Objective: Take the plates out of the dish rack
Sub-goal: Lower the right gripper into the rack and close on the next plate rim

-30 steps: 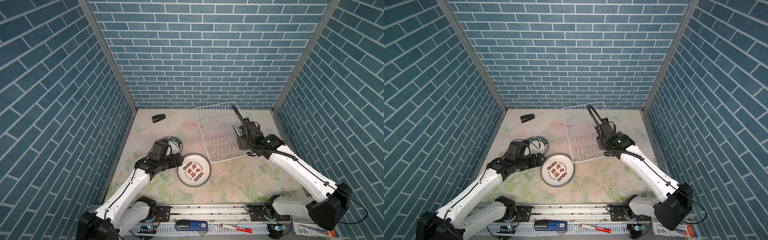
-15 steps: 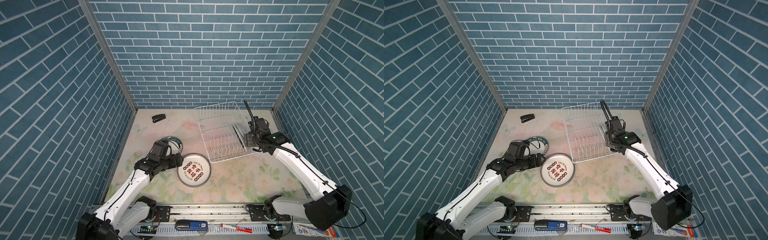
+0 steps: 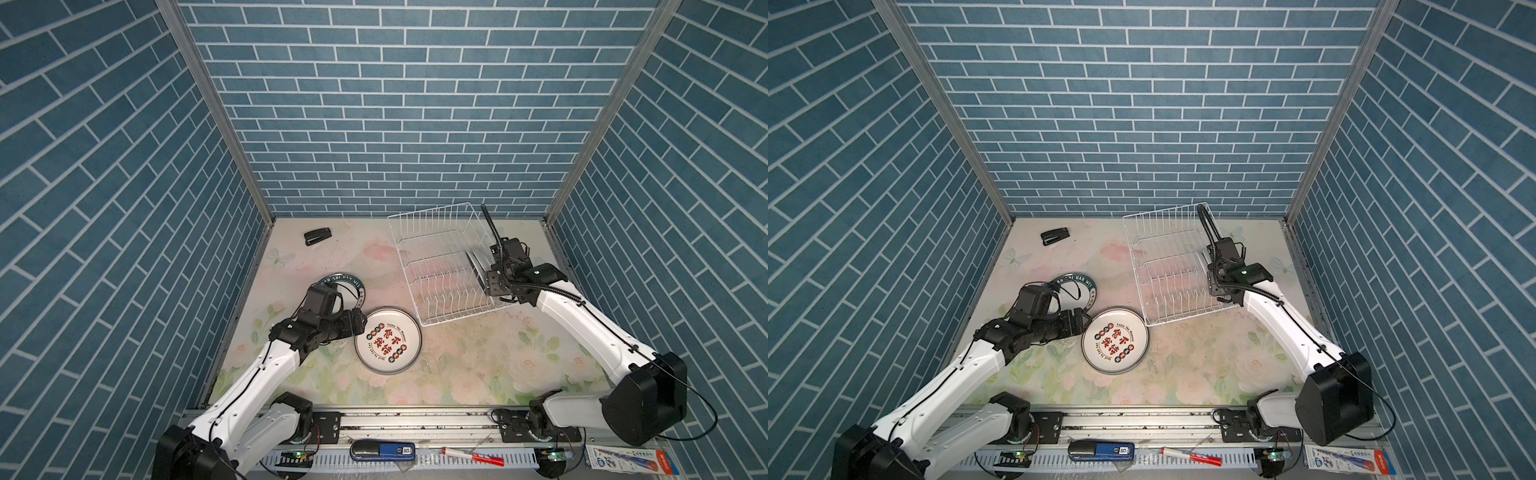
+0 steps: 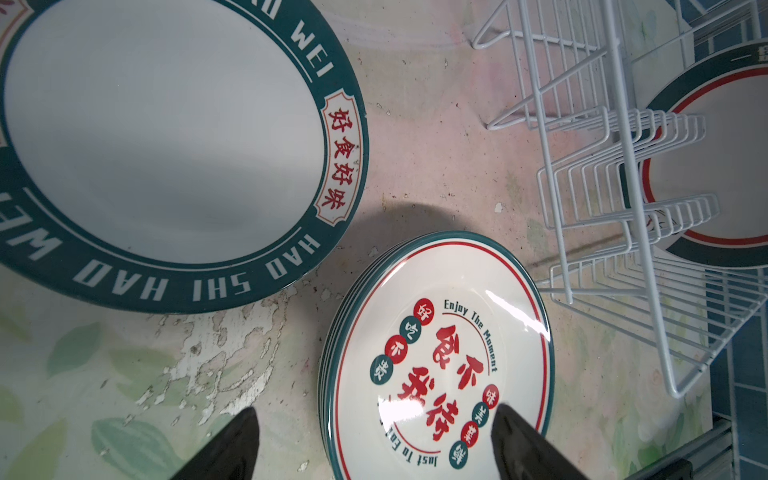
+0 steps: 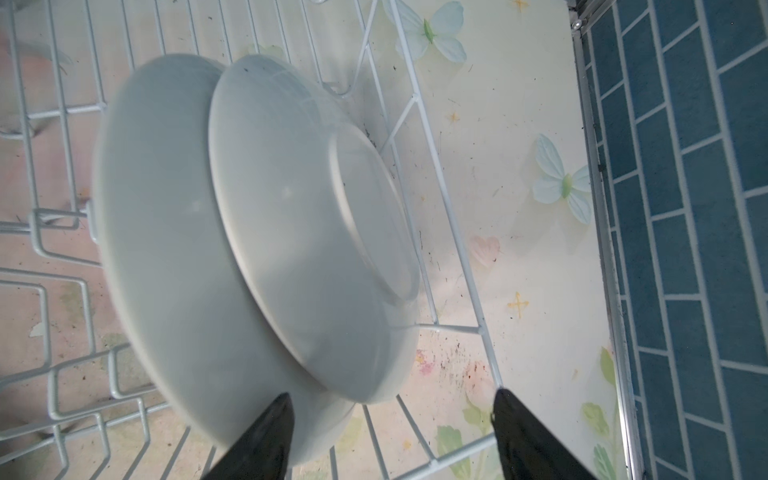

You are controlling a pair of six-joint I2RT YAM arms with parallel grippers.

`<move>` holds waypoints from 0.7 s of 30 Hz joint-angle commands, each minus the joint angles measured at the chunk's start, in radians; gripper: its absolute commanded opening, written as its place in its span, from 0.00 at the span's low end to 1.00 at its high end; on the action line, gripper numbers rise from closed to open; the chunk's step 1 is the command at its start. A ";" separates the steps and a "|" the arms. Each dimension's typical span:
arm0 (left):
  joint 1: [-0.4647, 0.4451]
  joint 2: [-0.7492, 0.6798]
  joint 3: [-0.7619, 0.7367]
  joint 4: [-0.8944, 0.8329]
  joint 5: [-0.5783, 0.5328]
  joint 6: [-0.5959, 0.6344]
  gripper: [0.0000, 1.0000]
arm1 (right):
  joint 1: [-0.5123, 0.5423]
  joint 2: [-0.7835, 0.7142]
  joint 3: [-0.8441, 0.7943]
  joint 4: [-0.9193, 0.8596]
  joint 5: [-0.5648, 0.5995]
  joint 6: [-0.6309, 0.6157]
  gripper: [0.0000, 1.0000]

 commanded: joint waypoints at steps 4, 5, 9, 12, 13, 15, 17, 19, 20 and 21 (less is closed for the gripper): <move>-0.004 -0.012 -0.010 -0.002 0.002 0.019 0.89 | -0.009 0.009 -0.033 0.027 -0.007 0.024 0.74; -0.005 -0.012 -0.011 0.000 0.002 0.019 0.89 | -0.009 0.015 -0.032 0.027 -0.006 0.021 0.74; -0.005 -0.012 -0.014 0.000 0.004 0.017 0.89 | -0.020 0.042 -0.031 0.036 0.011 0.019 0.72; -0.004 -0.016 -0.017 0.004 0.008 0.015 0.89 | -0.024 0.054 -0.031 0.052 0.038 0.021 0.70; -0.004 -0.017 -0.019 0.007 0.009 0.015 0.89 | -0.026 0.059 -0.029 0.055 0.052 0.022 0.70; -0.005 -0.018 -0.025 0.017 0.012 0.013 0.89 | -0.030 0.067 -0.023 0.067 0.076 0.024 0.69; -0.004 -0.014 -0.030 0.025 0.017 0.011 0.89 | -0.032 0.070 -0.024 0.091 0.068 0.025 0.67; -0.004 -0.012 -0.029 0.027 0.019 0.011 0.89 | -0.034 0.075 -0.023 0.118 0.053 0.027 0.64; -0.005 -0.010 -0.028 0.024 0.020 0.011 0.89 | -0.034 0.083 -0.020 0.126 0.045 0.023 0.64; -0.004 -0.010 -0.029 0.023 0.022 0.011 0.89 | -0.034 0.094 -0.014 0.133 0.041 0.021 0.63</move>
